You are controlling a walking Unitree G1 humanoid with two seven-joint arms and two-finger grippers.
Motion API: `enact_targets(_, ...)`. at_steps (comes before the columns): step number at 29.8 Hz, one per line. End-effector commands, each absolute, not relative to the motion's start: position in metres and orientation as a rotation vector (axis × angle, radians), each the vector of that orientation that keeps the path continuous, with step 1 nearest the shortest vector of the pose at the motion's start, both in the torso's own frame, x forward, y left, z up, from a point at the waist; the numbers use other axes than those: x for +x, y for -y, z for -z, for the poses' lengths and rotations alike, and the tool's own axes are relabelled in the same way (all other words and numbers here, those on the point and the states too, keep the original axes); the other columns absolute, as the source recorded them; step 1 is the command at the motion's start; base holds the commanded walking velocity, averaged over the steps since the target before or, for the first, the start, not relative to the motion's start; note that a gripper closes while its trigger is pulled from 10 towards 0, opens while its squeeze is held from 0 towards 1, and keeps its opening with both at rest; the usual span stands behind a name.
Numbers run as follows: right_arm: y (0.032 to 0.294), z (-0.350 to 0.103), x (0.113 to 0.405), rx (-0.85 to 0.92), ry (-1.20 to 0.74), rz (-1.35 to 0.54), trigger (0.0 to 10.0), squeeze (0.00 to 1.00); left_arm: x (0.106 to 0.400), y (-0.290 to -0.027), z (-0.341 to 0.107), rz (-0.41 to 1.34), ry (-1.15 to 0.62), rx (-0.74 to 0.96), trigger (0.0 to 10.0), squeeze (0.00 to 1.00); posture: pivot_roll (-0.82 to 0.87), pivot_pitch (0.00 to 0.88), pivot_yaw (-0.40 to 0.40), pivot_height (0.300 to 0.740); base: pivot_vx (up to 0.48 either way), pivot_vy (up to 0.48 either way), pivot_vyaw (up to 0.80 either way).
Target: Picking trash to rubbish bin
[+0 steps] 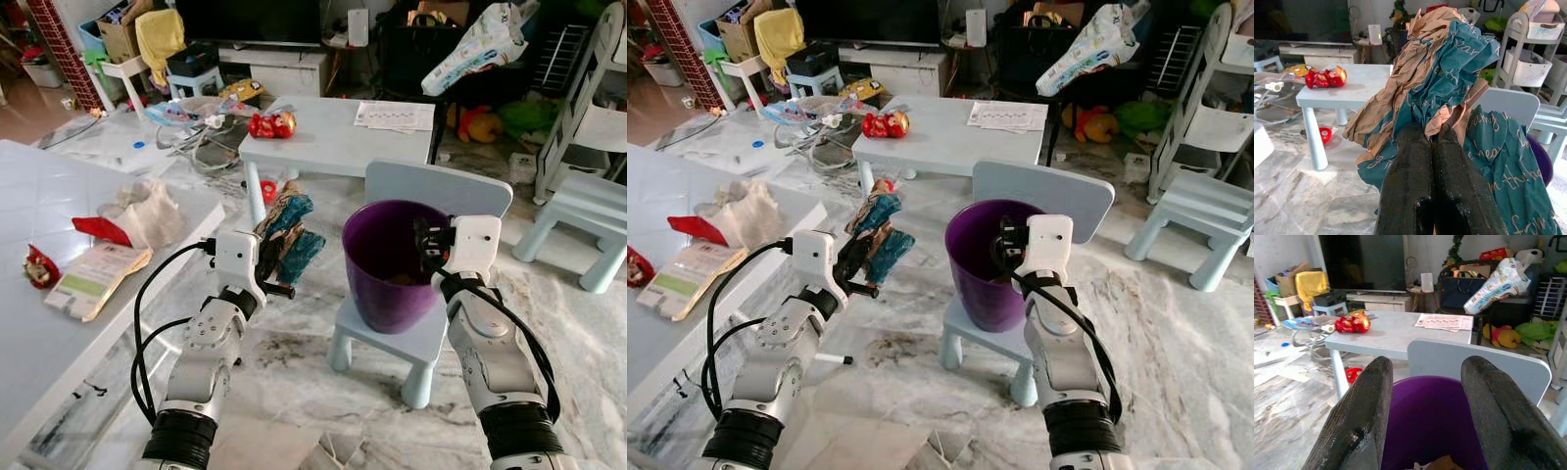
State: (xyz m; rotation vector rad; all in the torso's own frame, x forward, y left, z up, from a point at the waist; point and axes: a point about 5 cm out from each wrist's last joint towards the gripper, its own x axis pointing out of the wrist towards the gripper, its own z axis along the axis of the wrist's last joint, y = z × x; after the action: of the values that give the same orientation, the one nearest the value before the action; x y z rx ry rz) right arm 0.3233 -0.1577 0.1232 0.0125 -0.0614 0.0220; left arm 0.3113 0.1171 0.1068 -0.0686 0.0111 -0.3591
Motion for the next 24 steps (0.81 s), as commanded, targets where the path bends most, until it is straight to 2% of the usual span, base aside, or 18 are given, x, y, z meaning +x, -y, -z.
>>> enact_targets(1, 0.1525, -0.1289, 0.3256, 0.013, 0.079, -0.044, 10.0, 0.0, 0.311, -0.119, -0.1071, 0.365, -0.009, -0.056, 10.0, 0.0, -0.02, 0.017, 0.067, 0.74, 0.48, 0.0, 0.0)
enact_targets(8, 0.1509, -0.1282, 0.3263, 0.02, 0.073, -0.043, 10.0, 0.0, 0.3099, -0.1189, -0.1057, 0.369, -0.016, -0.051, 10.0, 0.0, -0.02, 0.016, 0.066, 0.74, 0.471, 0.0, 0.0)
enact_targets(18, 0.1503, -0.1254, 0.3259, 0.019, 0.059, -0.04, 10.0, 0.0, 0.3071, -0.1159, -0.1009, 0.378, -0.034, -0.052, 10.0, 0.0, -0.02, 0.018, 0.067, 0.74, 0.375, 0.0, -0.8)
enact_targets(22, 0.15, -0.1251, 0.3257, 0.023, 0.059, -0.042, 10.0, 0.0, 0.3067, -0.1158, -0.0995, 0.377, -0.042, -0.047, 10.0, 0.0, -0.02, 0.018, 0.067, 0.74, 0.133, 0.0, -0.73)
enact_targets(24, 0.1495, -0.1252, 0.3255, 0.023, 0.06, -0.045, 10.0, 0.0, 0.3066, -0.116, -0.099, 0.373, -0.043, -0.051, 10.0, 0.0, -0.02, 0.02, 0.065, 0.74, 0.0, 0.0, 0.0)
